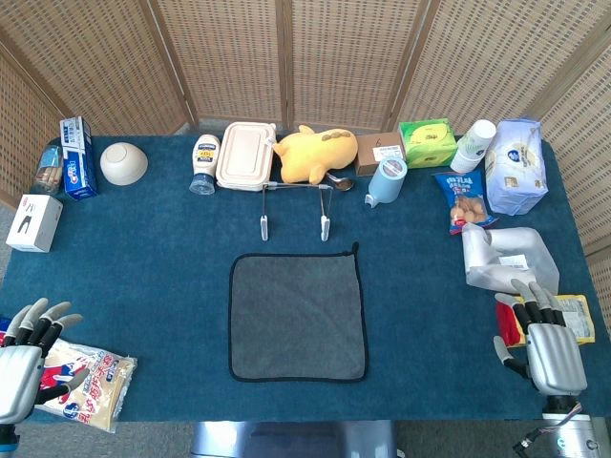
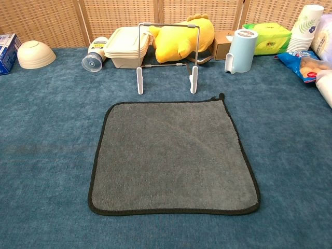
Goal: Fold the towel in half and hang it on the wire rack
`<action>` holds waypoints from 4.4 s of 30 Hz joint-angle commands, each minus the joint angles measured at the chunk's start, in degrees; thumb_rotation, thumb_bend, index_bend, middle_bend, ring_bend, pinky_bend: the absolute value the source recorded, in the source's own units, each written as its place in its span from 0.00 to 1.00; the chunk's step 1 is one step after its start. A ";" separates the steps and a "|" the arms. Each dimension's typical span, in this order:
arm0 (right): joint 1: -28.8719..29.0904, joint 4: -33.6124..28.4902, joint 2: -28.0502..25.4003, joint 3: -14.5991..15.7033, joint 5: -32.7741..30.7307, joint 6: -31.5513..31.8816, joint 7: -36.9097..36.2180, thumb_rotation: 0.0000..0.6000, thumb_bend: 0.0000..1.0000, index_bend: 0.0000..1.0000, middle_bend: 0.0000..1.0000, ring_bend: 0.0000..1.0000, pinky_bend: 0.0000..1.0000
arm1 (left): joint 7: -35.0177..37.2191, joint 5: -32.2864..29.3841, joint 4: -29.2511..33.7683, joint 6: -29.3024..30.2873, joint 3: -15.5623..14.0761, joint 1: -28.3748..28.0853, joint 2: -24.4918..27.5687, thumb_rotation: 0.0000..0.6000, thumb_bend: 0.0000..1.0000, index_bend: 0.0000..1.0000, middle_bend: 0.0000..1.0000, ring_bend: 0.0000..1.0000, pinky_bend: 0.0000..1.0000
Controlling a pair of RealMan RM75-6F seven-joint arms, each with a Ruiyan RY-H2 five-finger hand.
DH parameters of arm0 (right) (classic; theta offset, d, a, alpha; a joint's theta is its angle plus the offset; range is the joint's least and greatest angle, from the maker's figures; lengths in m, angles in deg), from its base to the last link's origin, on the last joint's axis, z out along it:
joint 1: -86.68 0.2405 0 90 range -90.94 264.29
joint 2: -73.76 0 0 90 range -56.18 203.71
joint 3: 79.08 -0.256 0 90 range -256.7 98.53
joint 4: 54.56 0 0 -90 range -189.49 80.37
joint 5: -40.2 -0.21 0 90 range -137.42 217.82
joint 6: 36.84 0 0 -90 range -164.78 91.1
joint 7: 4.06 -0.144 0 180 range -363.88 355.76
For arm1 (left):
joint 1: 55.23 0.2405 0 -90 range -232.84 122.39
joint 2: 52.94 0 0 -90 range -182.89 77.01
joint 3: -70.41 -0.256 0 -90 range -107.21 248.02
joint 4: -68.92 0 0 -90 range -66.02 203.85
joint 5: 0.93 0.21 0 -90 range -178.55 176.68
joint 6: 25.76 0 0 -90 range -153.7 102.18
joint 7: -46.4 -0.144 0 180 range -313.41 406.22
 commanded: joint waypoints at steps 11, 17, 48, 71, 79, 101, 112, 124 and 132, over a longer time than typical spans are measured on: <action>-0.40 -0.69 0.24 0.28 -0.23 0.23 0.96 1.00 0.35 0.24 0.11 0.00 0.00 | 0.56 0.44 3.69 -7.80 -0.88 -4.40 3.51 1.00 0.16 0.25 0.19 0.09 0.08; -0.91 -2.11 -0.46 0.39 -0.39 0.91 2.70 1.00 0.35 0.24 0.11 0.00 0.00 | -1.02 0.98 6.59 -18.15 -0.35 -11.15 4.46 1.00 0.16 0.26 0.20 0.09 0.10; -2.86 -1.45 -2.26 0.02 -2.90 1.84 -0.46 1.00 0.35 0.24 0.11 0.00 0.00 | -26.66 -18.38 0.03 -36.90 7.29 -31.09 -30.97 1.00 0.16 0.20 0.19 0.10 0.12; -3.60 0.24 -3.47 -0.64 -4.33 1.73 -3.99 1.00 0.35 0.24 0.11 0.00 0.00 | -35.44 -29.17 -6.88 -34.55 6.77 -37.94 -43.41 1.00 0.16 0.20 0.16 0.06 0.06; -3.69 0.41 -3.75 -0.80 -4.29 1.73 -4.86 1.00 0.35 0.24 0.11 0.00 0.00 | -36.16 -30.35 -8.77 -33.56 6.47 -39.24 -45.56 1.00 0.16 0.20 0.16 0.04 0.05; -4.19 0.99 -3.91 -0.95 -4.80 1.81 -5.77 1.00 0.35 0.24 0.11 0.00 0.00 | -35.83 -29.45 -13.85 -29.86 6.27 -40.36 -49.53 1.00 0.16 0.21 0.17 0.04 0.05; -4.21 0.87 -4.02 -1.10 -4.94 1.70 -5.64 1.00 0.35 0.24 0.11 0.00 0.00 | -32.56 -26.36 -16.19 -28.12 6.28 -40.04 -50.99 1.00 0.17 0.24 0.20 0.06 0.05; -4.47 0.70 -4.20 -1.17 -5.11 1.91 -5.64 1.00 0.35 0.24 0.11 0.00 0.00 | -30.71 -27.07 -16.36 -29.47 6.71 -40.29 -51.01 1.00 0.35 0.45 0.26 0.08 0.06; -4.64 0.47 -4.35 -1.10 -4.94 2.05 -5.84 1.00 0.35 0.24 0.11 0.00 0.00 | -29.70 -27.13 -16.19 -28.94 7.19 -40.03 -50.85 1.00 0.47 0.52 0.31 0.11 0.06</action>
